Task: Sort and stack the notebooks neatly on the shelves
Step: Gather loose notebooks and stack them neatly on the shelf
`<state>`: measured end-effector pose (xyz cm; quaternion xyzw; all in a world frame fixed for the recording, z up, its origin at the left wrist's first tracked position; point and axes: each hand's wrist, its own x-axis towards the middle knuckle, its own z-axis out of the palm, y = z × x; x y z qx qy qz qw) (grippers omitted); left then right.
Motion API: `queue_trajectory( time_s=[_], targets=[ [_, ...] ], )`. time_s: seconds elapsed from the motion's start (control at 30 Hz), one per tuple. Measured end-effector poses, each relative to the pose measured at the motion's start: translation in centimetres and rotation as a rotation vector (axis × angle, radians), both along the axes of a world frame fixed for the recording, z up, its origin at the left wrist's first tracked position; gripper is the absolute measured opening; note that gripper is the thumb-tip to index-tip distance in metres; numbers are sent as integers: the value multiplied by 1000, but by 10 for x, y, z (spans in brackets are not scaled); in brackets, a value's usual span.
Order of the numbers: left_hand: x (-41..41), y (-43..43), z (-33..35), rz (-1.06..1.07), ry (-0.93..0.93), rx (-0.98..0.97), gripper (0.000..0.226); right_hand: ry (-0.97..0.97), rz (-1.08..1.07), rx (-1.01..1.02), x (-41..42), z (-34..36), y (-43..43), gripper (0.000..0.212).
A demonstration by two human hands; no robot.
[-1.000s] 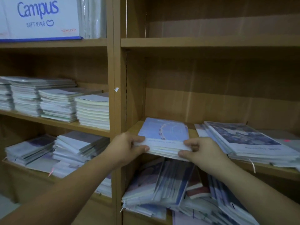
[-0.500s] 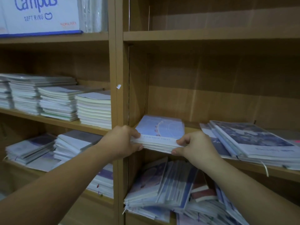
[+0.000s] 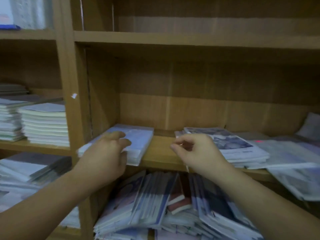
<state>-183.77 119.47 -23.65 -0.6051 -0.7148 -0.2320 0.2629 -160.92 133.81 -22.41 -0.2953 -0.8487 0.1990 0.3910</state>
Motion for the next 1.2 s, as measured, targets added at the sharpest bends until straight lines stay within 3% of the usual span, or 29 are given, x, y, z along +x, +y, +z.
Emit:
queue_trajectory(
  time_s=[0.07, 0.13, 0.2, 0.27, 0.33, 0.4, 0.5, 0.67, 0.77, 0.83, 0.9, 0.97, 1.03, 1.07, 1.13, 1.2],
  targets=[
    [51, 25, 5, -204, -220, 21, 37, -48, -125, 103, 41, 6, 15, 17],
    [100, 56, 8, -280, -465, -120, 35, -146, -303, 203, 81, 7, 35, 25],
    [137, 92, 6, -329, -642, -212, 20, -347, -513, 144, 118, 5, 55, 50],
    [158, 121, 7, -325, -816, -249, 19, -515, -628, -43, 148, -1, 70, 79],
    [168, 141, 11, -260, -950, -258, 25, -515, -588, -162, 166, -8, 78, 96],
    [173, 147, 19, -203, -1096, -270, 15, -480, -546, -135, 173, -11, 80, 105],
    [178, 149, 32, -165, -1204, -335, 20, -474, -504, -91, 175, -11, 78, 114],
    [191, 148, 40, -123, -1314, -350, 20, -352, -480, -75, 177, -10, 75, 95],
    [189, 146, 53, -245, -1390, -283, 19, -341, -437, -133, 183, 4, 70, 92],
    [192, 144, 67, -403, -1523, -226, 18, -380, -399, 4, 179, 14, 63, 93],
    [201, 143, 78, -562, -1620, -169, 19, -310, -261, 179, 165, 17, 55, 81],
    [206, 141, 83, -670, -1609, -164, 23, -185, -145, 328, 155, 15, 55, 61],
    [193, 137, 76, -658, -1558, -183, 28, -101, -205, 481, 159, 12, 65, 52],
    [181, 136, 69, -574, -1511, -179, 29, -142, -297, 558, 166, 13, 69, 50],
    [156, 133, 49, -319, -1401, -177, 26, -489, -472, 556, 180, 16, 77, 47],
    [143, 129, 33, -192, -1391, -203, 21, -829, -429, 285, 187, 14, 81, 57]
  ],
)
